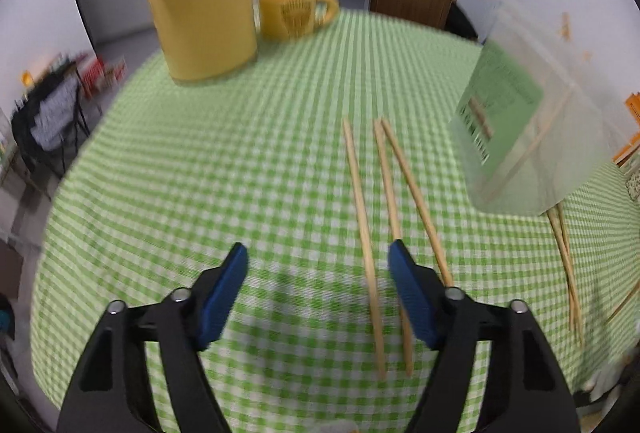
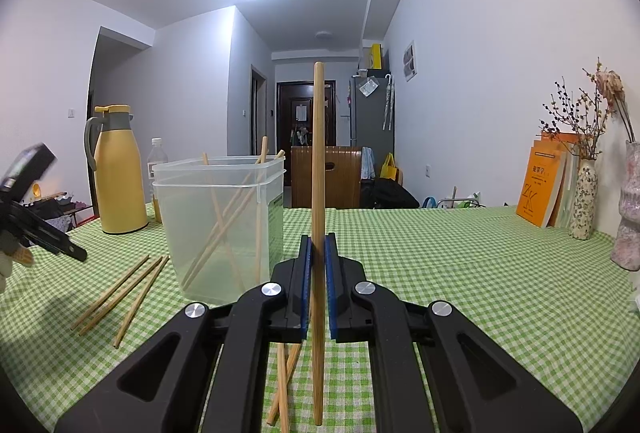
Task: Organize utensils
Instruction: 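Lower the left tool onto a bamboo chopstick and close on it while the right tool holds its chopstick upright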
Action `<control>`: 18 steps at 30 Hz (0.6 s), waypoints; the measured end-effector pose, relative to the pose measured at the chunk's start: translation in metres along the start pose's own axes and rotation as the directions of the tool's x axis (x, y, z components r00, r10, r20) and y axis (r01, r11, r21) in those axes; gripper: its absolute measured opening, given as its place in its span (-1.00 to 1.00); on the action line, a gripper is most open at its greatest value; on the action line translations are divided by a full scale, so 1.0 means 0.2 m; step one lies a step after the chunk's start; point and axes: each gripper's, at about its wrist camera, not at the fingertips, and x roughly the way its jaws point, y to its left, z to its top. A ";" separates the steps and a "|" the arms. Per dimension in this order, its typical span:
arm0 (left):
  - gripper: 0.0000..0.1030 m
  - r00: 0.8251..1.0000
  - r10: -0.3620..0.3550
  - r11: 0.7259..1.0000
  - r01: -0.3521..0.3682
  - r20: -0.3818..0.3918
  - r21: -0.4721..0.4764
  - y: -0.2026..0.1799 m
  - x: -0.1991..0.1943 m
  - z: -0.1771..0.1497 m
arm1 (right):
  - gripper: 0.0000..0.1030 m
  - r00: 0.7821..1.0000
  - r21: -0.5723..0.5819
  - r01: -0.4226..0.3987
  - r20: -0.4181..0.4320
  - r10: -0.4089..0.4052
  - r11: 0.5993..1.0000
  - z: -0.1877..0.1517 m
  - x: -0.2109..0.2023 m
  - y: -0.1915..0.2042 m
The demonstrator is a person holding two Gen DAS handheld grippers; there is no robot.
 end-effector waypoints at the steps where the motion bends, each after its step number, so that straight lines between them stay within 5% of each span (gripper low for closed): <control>1: 0.30 1.000 -0.005 1.000 0.005 -0.031 -0.010 -0.01 0.04 0.02 | -0.87 1.000 0.001 -0.001 -0.002 0.001 1.000 0.00 0.00 0.00; 3: 0.26 0.998 -0.001 1.000 0.000 -0.070 -0.015 -0.02 0.11 0.05 | -0.86 1.000 0.003 -0.003 -0.005 0.003 1.000 0.00 0.01 0.00; 7: -0.12 0.991 -0.013 1.000 0.009 -0.136 -0.029 -0.06 0.21 0.08 | -0.86 1.000 0.009 -0.005 -0.011 0.006 1.000 0.00 0.01 -0.01; 14: -0.69 0.984 0.008 1.000 -0.005 -0.178 0.013 -0.15 0.27 0.09 | -0.87 1.000 0.018 -0.012 -0.013 0.013 1.000 0.00 0.01 -0.02; 18: -0.85 0.983 0.030 0.999 -0.023 -0.179 0.037 -0.17 0.26 0.11 | -0.86 1.000 0.018 -0.018 -0.010 0.018 1.000 0.00 0.01 -0.02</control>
